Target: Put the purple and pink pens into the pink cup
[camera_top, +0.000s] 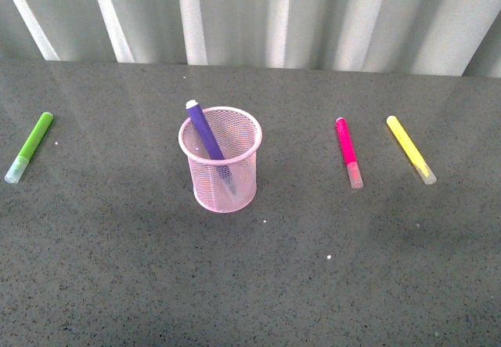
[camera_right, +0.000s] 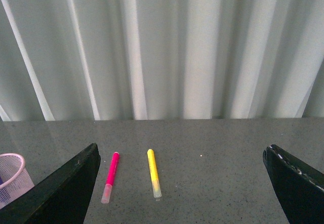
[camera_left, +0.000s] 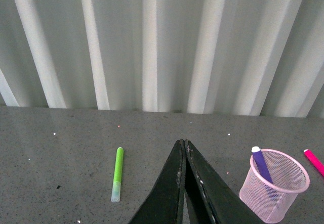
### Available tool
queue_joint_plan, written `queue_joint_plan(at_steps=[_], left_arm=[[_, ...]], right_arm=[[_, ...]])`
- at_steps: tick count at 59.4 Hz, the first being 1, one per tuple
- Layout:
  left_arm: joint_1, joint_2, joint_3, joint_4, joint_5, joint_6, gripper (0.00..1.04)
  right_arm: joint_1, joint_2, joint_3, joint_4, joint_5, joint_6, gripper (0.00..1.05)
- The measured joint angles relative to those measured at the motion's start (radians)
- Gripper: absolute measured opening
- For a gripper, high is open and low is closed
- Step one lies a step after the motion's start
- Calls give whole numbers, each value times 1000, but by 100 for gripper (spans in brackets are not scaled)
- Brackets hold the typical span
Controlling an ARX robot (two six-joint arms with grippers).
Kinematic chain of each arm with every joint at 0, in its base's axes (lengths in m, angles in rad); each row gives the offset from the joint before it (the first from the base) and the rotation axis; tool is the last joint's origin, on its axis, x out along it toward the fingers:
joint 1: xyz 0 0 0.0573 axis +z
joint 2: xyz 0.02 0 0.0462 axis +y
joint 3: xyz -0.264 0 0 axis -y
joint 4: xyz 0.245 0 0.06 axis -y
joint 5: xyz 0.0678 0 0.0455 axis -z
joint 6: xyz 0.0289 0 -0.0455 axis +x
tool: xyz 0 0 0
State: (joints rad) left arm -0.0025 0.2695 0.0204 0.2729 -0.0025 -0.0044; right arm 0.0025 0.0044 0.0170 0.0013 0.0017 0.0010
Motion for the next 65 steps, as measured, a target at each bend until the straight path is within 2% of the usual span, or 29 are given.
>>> queue_joint_plan(at_steps=[22,29,50,65], left_arm=[[0,-96,0,-95,0,0,4],[0,-235,0,-263,2,0,4],[0,-266,0,-272,2,0,4],[0,-266,0,-272,2,0,50]], right_arm=[[0,0,0,0,0,0,98],[0,0,0,0,0,0,98],[0,0,0,0,0,0,98],[0,0,0,0,0,0,98]])
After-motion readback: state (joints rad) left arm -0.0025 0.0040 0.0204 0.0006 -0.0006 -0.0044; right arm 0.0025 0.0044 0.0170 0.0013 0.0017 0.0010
